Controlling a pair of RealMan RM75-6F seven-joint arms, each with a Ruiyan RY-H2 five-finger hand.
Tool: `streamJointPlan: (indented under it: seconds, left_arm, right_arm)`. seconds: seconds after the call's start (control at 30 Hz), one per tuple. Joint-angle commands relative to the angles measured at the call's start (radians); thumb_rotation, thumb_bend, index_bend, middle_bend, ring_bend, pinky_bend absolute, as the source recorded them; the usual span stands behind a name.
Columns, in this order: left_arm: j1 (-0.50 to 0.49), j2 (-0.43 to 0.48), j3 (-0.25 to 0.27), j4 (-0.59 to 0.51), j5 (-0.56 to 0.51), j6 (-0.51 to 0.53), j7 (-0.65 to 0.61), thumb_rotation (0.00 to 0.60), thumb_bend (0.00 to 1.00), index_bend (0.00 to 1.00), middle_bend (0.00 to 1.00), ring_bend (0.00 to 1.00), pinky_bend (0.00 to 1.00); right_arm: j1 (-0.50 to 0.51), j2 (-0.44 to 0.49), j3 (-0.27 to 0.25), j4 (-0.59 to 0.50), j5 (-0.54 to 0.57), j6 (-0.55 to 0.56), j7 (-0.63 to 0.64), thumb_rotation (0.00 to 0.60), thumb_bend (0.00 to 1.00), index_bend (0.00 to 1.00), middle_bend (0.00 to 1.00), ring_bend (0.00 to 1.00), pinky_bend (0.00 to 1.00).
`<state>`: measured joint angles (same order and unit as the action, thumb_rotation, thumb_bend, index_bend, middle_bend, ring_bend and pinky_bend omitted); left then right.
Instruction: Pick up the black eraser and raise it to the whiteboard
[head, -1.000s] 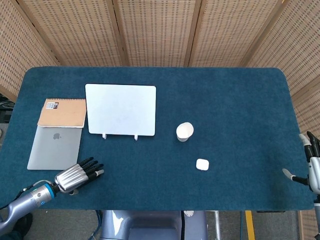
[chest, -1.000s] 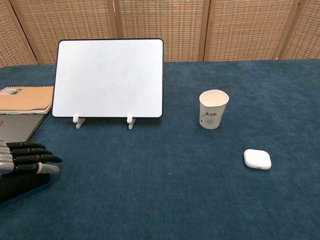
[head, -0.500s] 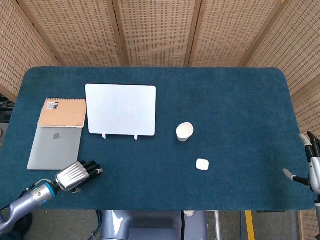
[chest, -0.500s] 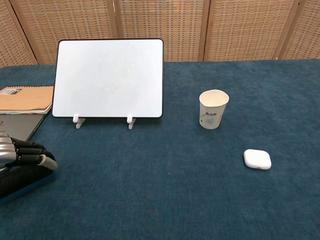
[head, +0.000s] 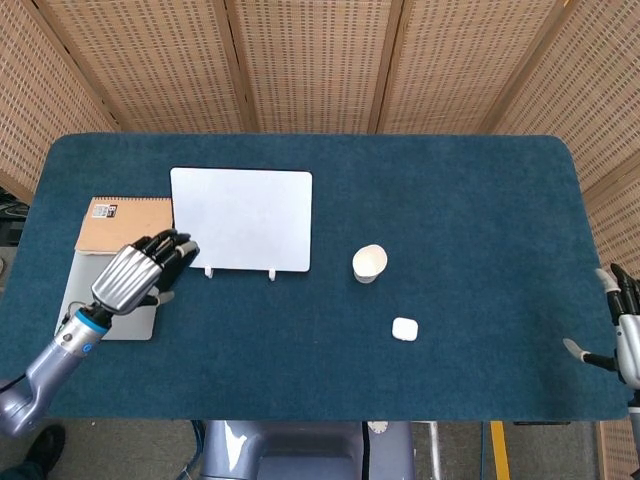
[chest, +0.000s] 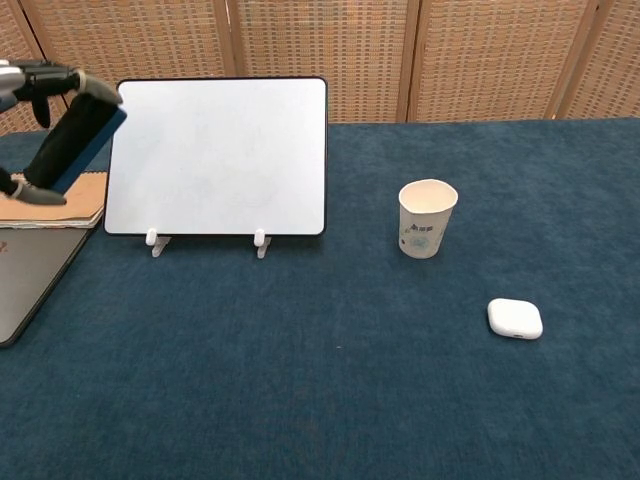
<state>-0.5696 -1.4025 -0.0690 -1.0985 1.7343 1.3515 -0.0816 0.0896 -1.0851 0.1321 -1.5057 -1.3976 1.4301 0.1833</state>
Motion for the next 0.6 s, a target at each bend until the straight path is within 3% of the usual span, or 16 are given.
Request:
streamJointPlan:
  seconds: [0.03, 0.3, 0.6]
  left_arm:
    - [-0.046, -0.047, -0.072, 0.022, -0.080, -0.040, 0.055, 0.600, 0.00, 0.41, 0.38, 0.34, 0.43]
    - [-0.105, -0.166, -0.159, 0.121, -0.218, -0.126, 0.152, 0.600, 0.00, 0.41, 0.38, 0.34, 0.43]
    - [-0.150, -0.323, -0.196, 0.288, -0.299, -0.150, 0.257, 0.600, 0.00, 0.42, 0.38, 0.34, 0.43]
  right_arm:
    - [0.002, 0.001, -0.001, 0.002, 0.000, -0.005, 0.004, 0.600, 0.00, 0.00, 0.00, 0.00, 0.00]
    - [0.008, 0.004, 0.002, 0.013, 0.011, -0.026, 0.032, 0.600, 0.00, 0.00, 0.00, 0.00, 0.00]
    - [0.013, 0.008, -0.001, 0.019, 0.006, -0.039, 0.055, 0.600, 0.00, 0.00, 0.00, 0.00, 0.00]
